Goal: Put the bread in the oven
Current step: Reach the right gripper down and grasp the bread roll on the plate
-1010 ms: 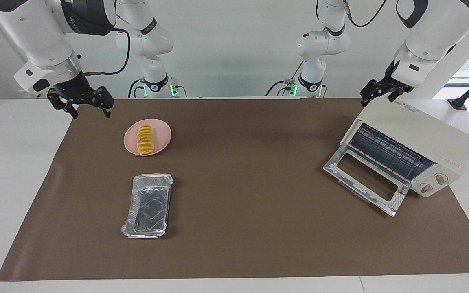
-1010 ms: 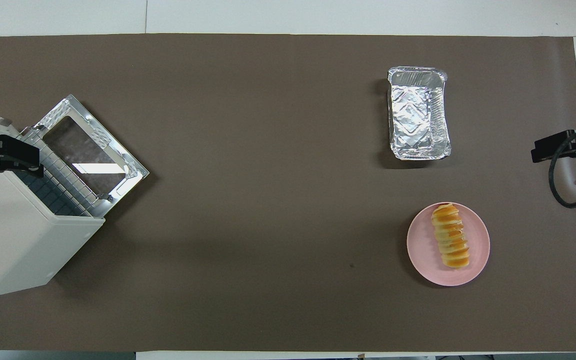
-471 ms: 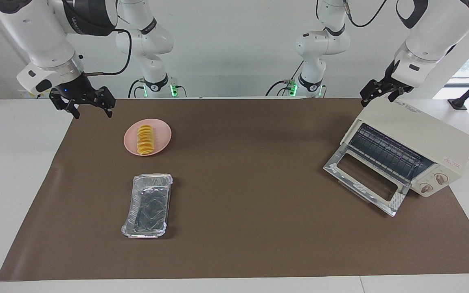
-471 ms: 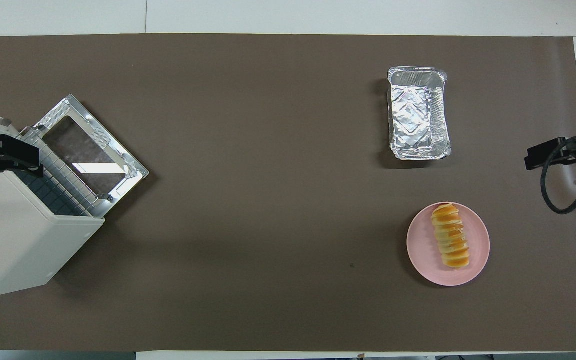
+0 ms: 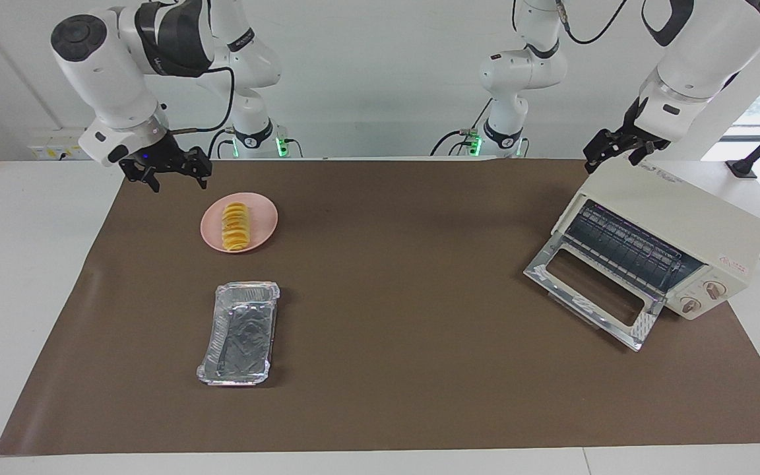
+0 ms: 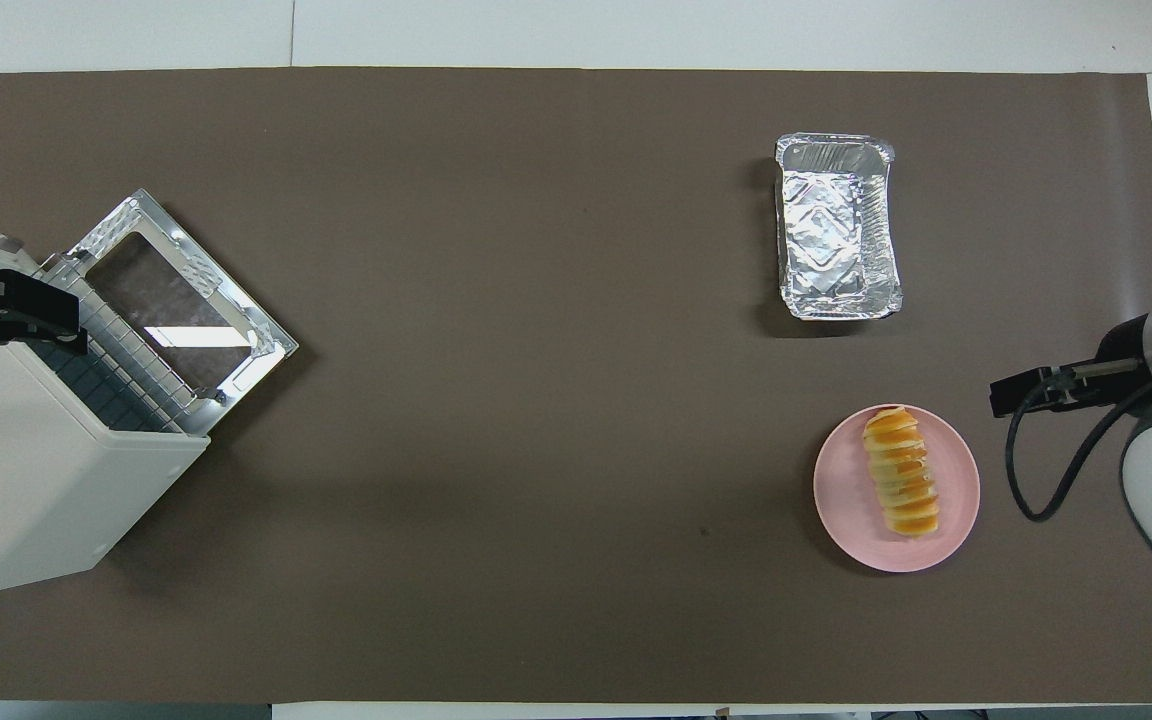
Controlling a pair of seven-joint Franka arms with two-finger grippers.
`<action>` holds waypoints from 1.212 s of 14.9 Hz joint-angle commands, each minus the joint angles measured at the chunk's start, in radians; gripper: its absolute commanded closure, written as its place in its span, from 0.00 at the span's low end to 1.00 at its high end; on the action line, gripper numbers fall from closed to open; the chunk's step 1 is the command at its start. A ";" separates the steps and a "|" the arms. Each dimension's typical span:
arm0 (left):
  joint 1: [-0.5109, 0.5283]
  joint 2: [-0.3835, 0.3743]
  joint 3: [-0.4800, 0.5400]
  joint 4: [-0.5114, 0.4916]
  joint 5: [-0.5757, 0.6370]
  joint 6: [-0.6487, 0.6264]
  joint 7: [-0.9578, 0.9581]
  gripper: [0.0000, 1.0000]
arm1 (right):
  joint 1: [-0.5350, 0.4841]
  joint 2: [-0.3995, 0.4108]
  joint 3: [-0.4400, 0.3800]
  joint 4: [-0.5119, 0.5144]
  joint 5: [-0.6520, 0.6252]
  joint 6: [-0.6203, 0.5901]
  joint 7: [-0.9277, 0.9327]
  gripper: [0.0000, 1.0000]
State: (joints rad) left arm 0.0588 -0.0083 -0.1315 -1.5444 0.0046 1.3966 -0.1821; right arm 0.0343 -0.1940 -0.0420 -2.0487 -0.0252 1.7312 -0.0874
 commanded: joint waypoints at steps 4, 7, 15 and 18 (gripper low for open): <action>0.010 -0.009 -0.003 0.007 -0.015 -0.019 0.004 0.00 | 0.039 -0.133 0.005 -0.276 -0.001 0.137 0.040 0.00; 0.010 -0.007 -0.003 0.007 -0.015 -0.019 0.004 0.00 | 0.041 -0.142 0.007 -0.385 0.001 0.273 0.040 0.00; 0.010 -0.009 -0.003 0.007 -0.015 -0.019 0.004 0.00 | 0.065 -0.095 0.007 -0.605 0.001 0.626 -0.010 0.00; 0.010 -0.009 -0.003 0.007 -0.015 -0.019 0.004 0.00 | 0.052 -0.056 0.005 -0.630 0.001 0.706 -0.129 0.00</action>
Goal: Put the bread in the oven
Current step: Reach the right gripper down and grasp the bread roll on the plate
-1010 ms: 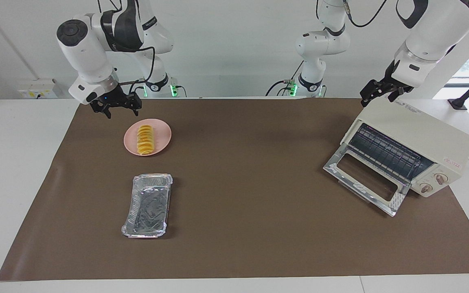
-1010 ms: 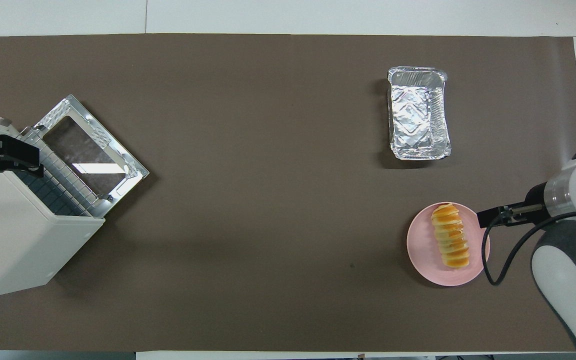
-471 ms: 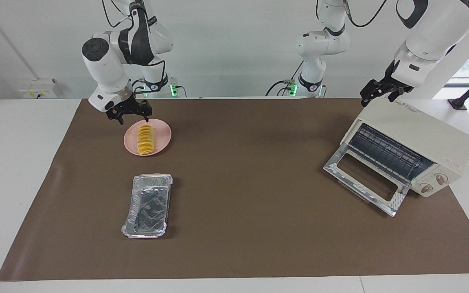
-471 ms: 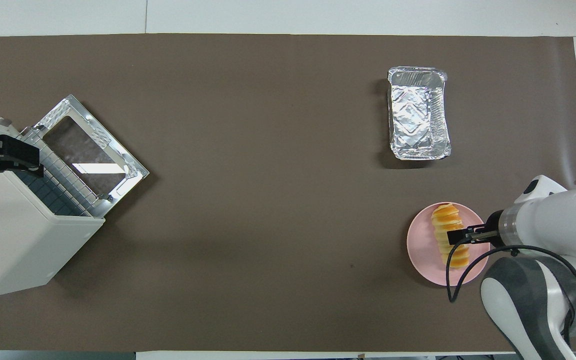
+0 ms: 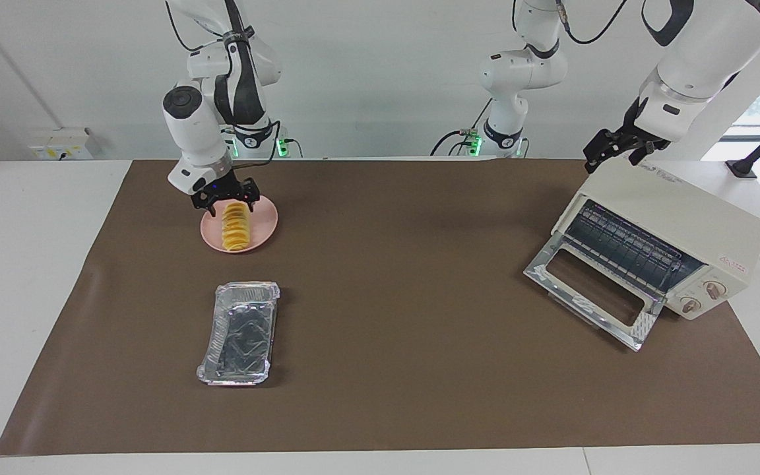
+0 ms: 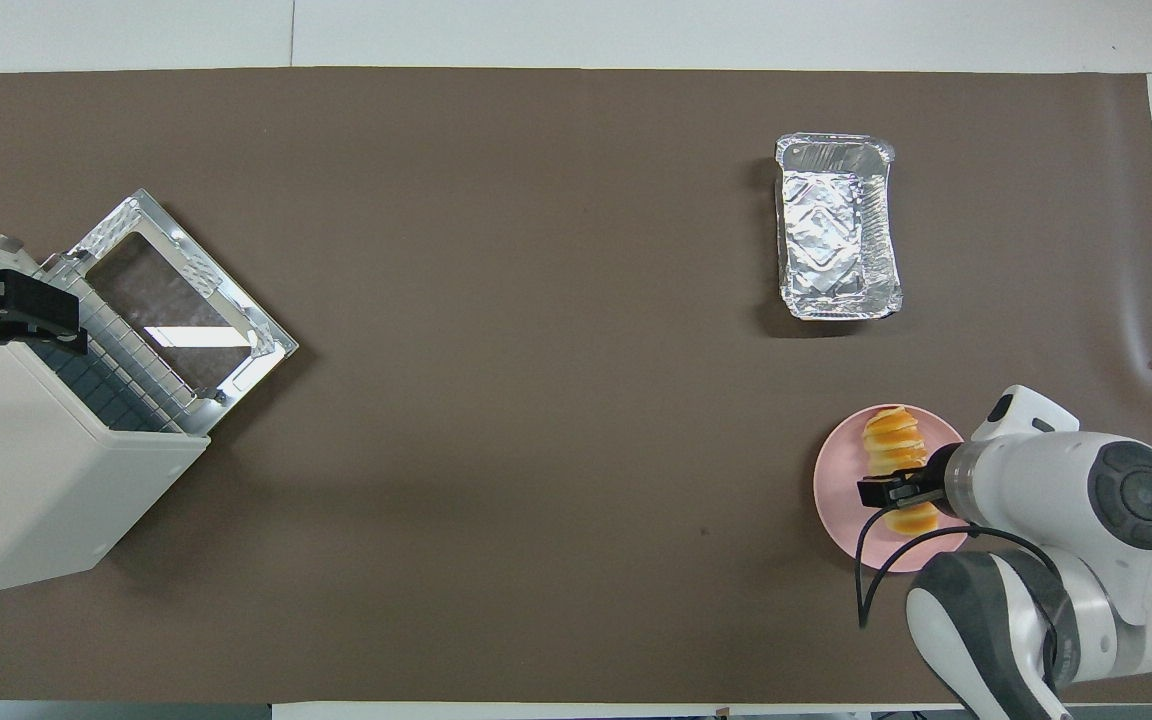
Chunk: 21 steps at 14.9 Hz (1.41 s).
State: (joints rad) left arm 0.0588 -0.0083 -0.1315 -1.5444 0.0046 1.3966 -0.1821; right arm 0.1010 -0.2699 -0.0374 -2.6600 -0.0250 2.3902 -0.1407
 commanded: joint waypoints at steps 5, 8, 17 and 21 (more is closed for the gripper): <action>0.010 -0.009 -0.003 0.007 -0.015 -0.019 0.004 0.00 | -0.018 0.070 0.001 -0.018 0.000 0.096 -0.096 0.00; 0.010 -0.009 -0.003 0.007 -0.015 -0.019 0.004 0.00 | -0.020 0.077 -0.001 -0.018 0.000 0.115 -0.105 0.47; 0.010 -0.009 -0.003 0.007 -0.015 -0.019 0.004 0.00 | -0.038 0.089 -0.001 0.005 0.000 0.103 -0.088 1.00; 0.010 -0.009 -0.003 0.007 -0.015 -0.019 0.004 0.00 | -0.038 0.121 0.001 0.164 0.000 -0.069 -0.077 1.00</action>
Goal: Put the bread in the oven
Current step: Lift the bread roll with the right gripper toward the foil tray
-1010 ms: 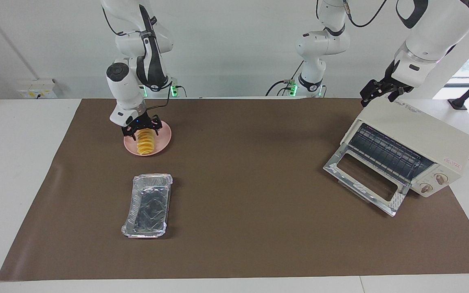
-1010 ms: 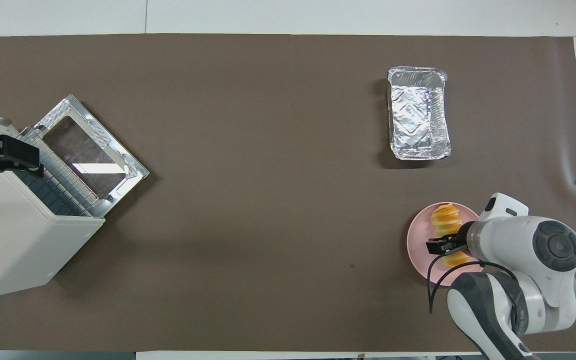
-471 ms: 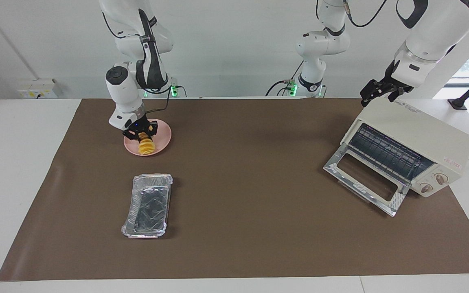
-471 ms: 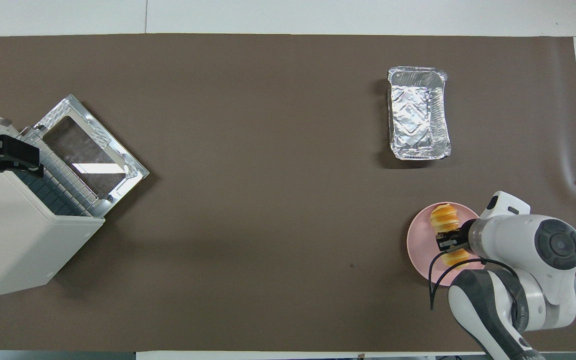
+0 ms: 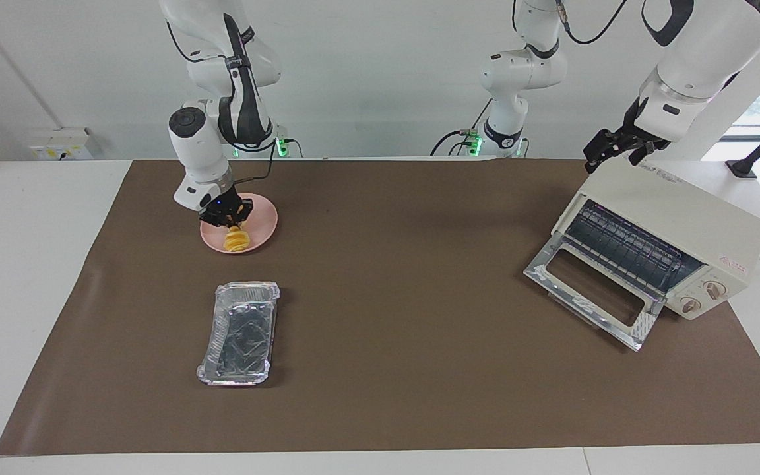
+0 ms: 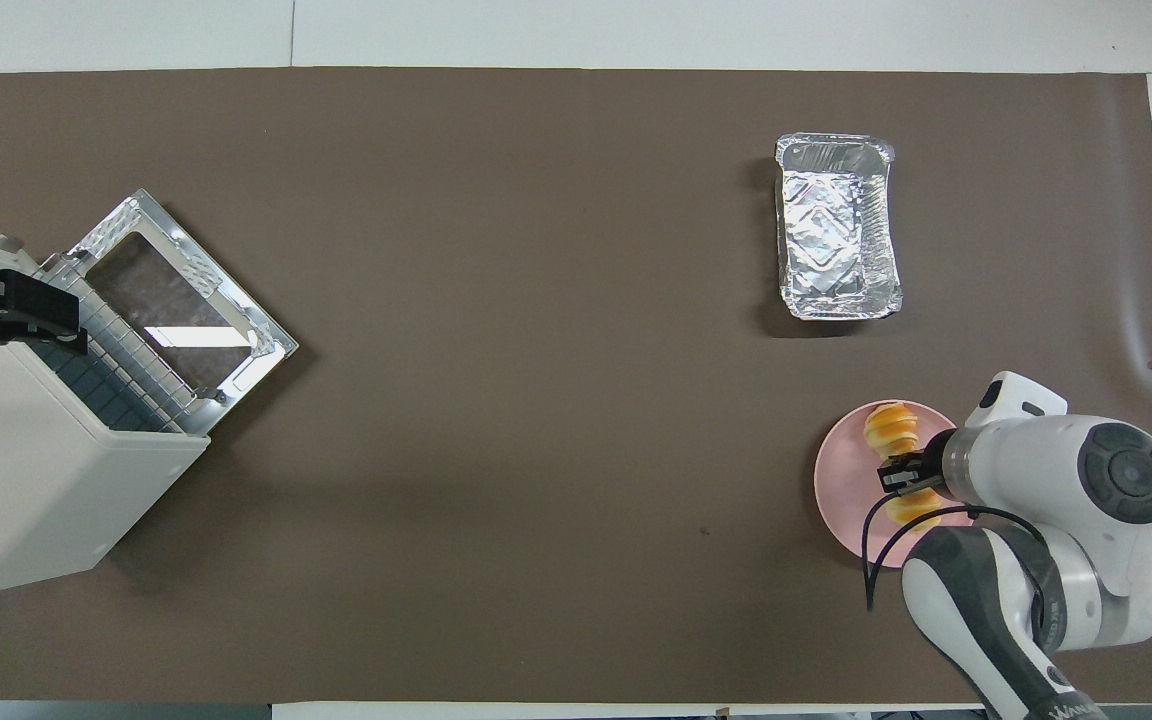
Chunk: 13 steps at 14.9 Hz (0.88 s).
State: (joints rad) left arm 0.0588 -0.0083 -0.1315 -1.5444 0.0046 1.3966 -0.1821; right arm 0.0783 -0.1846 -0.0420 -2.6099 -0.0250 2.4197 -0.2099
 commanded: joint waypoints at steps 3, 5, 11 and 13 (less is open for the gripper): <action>0.010 -0.009 -0.003 0.007 -0.015 -0.019 0.004 0.00 | -0.003 0.068 0.007 0.278 0.003 -0.227 0.050 1.00; 0.010 -0.009 -0.003 0.007 -0.015 -0.019 0.004 0.00 | 0.003 0.128 0.008 0.426 0.013 -0.318 0.087 1.00; 0.010 -0.009 -0.002 0.007 -0.015 -0.019 0.004 0.00 | 0.023 0.357 0.013 0.848 0.023 -0.459 0.109 1.00; 0.010 -0.007 -0.003 0.007 -0.015 -0.019 0.004 0.00 | 0.034 0.427 0.013 0.942 0.025 -0.485 0.109 1.00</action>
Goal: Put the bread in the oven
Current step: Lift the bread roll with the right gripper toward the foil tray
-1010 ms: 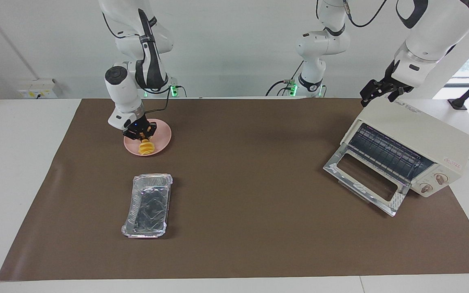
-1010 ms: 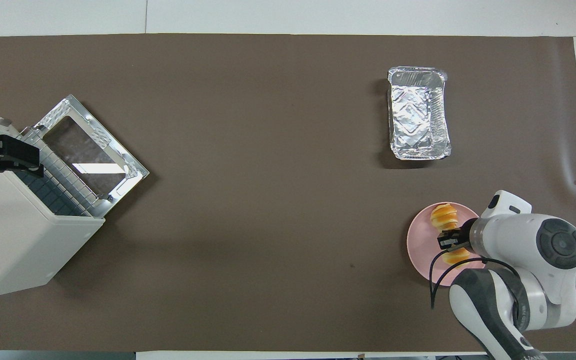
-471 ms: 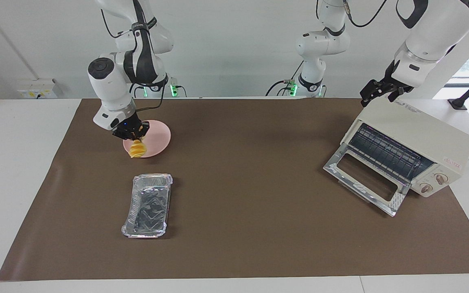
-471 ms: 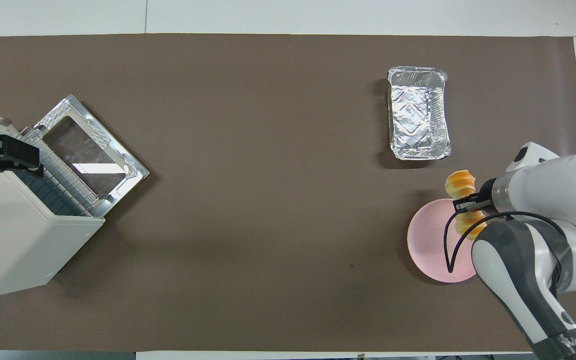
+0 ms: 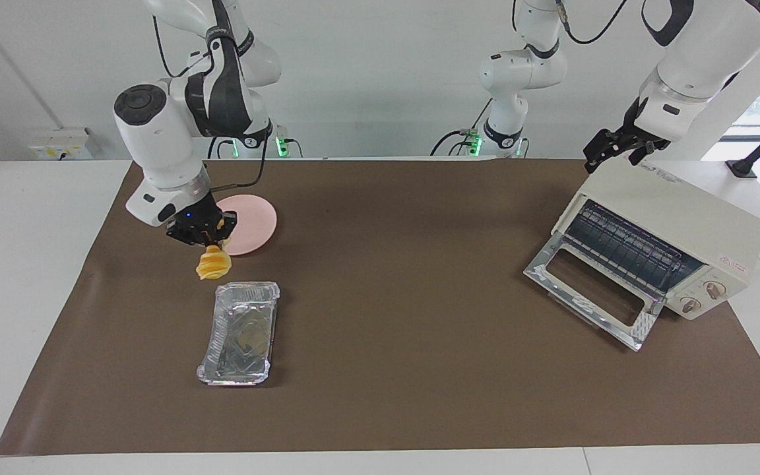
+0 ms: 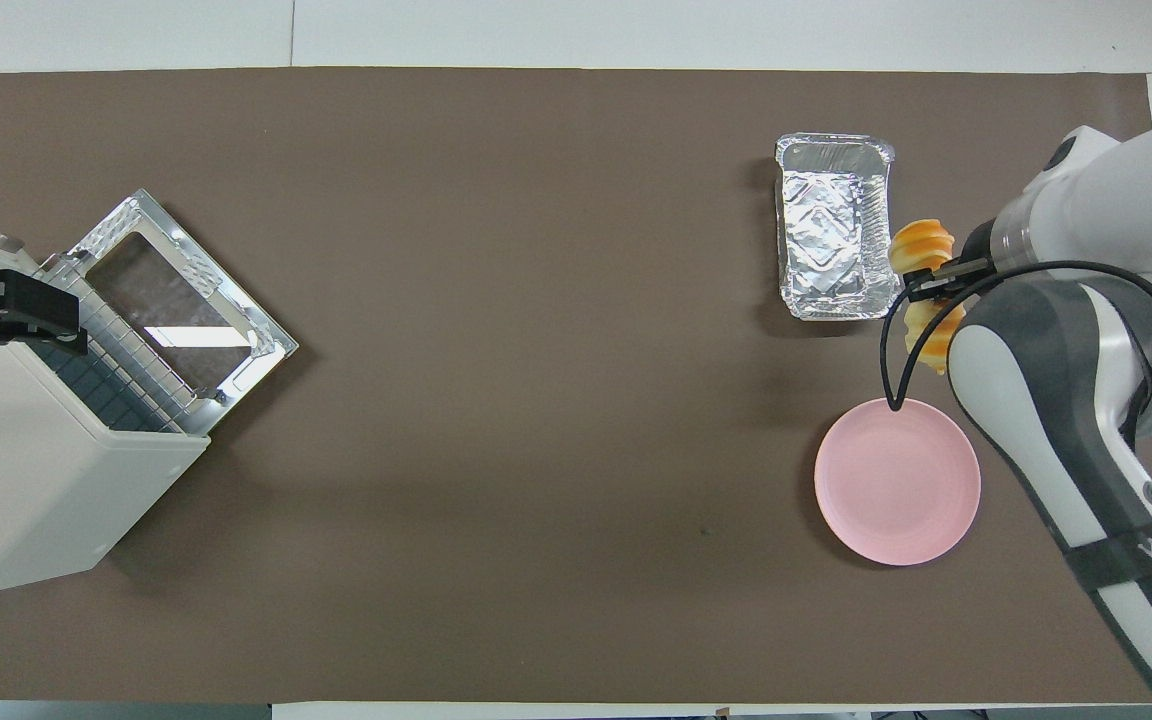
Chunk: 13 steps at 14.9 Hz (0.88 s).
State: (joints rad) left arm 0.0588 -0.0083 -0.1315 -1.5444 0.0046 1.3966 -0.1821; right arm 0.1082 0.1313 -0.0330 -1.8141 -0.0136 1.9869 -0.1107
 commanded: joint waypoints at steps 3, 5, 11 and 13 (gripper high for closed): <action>0.010 -0.007 -0.003 0.007 -0.015 -0.019 0.004 0.00 | 0.019 0.232 0.004 0.270 0.038 -0.075 0.026 1.00; 0.010 -0.007 -0.003 0.007 -0.015 -0.019 0.004 0.00 | 0.018 0.350 0.004 0.423 0.041 -0.118 0.051 1.00; 0.010 -0.007 -0.003 0.007 -0.015 -0.019 0.004 0.00 | 0.021 0.510 0.002 0.550 0.047 -0.085 0.105 1.00; 0.010 -0.009 -0.003 0.007 -0.015 -0.019 0.004 0.00 | 0.022 0.513 0.002 0.530 0.037 -0.027 0.105 1.00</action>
State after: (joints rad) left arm 0.0588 -0.0083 -0.1315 -1.5444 0.0046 1.3966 -0.1821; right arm 0.1337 0.6240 -0.0341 -1.3081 0.0200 1.9353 -0.0230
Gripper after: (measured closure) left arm 0.000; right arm 0.877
